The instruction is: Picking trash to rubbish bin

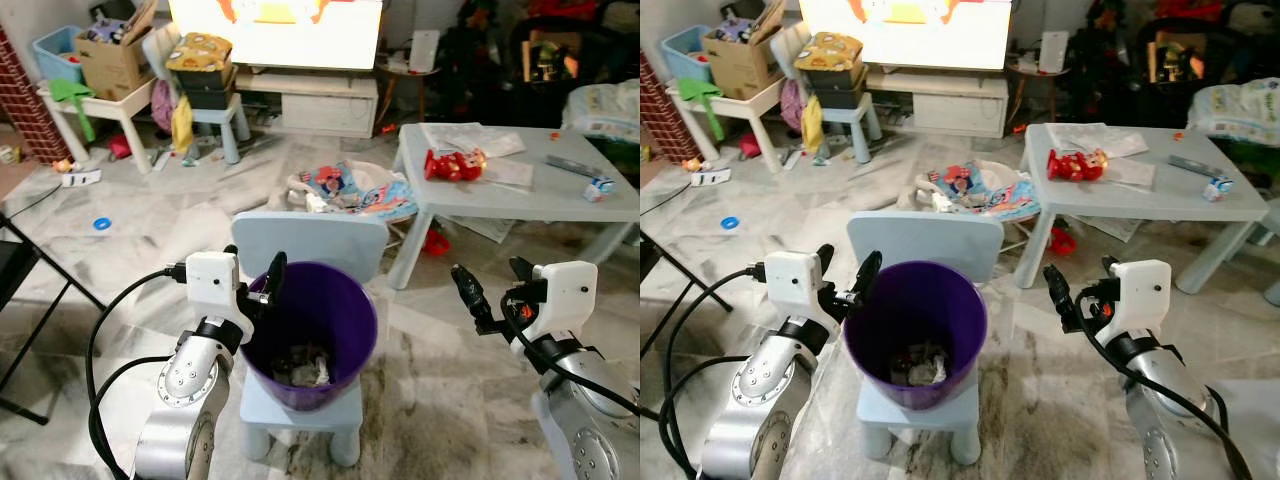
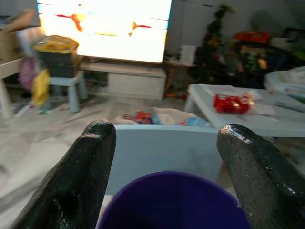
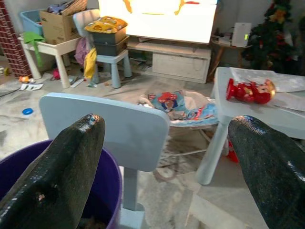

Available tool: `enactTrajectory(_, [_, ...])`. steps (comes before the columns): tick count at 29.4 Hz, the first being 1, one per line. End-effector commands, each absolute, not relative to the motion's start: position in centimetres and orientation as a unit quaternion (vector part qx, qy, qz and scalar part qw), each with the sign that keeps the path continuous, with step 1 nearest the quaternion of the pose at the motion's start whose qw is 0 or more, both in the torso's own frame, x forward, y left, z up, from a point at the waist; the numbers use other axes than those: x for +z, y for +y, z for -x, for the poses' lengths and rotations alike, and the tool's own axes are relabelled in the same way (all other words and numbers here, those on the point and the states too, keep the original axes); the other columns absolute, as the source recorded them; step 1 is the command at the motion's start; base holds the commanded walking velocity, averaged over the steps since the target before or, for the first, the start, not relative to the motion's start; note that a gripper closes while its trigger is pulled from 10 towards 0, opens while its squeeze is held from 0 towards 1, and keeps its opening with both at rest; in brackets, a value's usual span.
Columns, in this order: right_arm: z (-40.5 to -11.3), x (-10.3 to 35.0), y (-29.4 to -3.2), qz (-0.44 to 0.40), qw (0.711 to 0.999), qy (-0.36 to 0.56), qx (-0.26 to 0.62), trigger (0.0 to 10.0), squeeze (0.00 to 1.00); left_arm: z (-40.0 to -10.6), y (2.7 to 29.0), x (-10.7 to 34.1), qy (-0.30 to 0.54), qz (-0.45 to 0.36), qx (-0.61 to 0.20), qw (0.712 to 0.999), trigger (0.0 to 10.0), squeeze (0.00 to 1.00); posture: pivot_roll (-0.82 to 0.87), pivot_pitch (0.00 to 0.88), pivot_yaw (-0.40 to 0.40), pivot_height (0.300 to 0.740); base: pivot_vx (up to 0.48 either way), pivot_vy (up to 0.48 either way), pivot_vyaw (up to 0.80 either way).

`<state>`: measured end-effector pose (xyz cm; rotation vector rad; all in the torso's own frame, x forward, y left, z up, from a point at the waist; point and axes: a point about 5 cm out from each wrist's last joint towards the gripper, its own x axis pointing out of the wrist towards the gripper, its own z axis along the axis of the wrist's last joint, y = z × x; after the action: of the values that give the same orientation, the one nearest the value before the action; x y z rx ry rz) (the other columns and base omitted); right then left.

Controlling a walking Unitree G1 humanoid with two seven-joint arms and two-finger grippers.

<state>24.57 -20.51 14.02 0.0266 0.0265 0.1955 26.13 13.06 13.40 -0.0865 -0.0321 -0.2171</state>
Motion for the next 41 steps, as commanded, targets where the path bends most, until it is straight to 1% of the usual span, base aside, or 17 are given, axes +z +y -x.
enactTrajectory(1, [-24.71,14.67,-20.54,-0.007,0.995,0.006,0.101,10.0,0.0,-26.24,12.6,14.06,-0.025,0.041,-0.112,0.993,10.0,0.0,-0.01,0.073,-0.06,0.74,0.0,0.0,0.0])
enactTrajectory(8, [-24.89,14.6,-20.28,-0.005,0.994,0.012,0.112,10.0,0.0,-26.12,12.72,14.06,-0.02,0.048,-0.104,0.993,10.0,0.0,0.0,0.08,-0.072,0.74,-0.034,0.0,0.0])
enactTrajectory(41, [-25.27,14.52,-20.24,-0.001,0.993,0.015,0.117,10.0,0.0,-26.23,12.46,13.85,-0.012,0.051,-0.106,0.993,10.0,0.0,0.0,0.072,-0.078,0.74,-0.319,0.0,0.0])
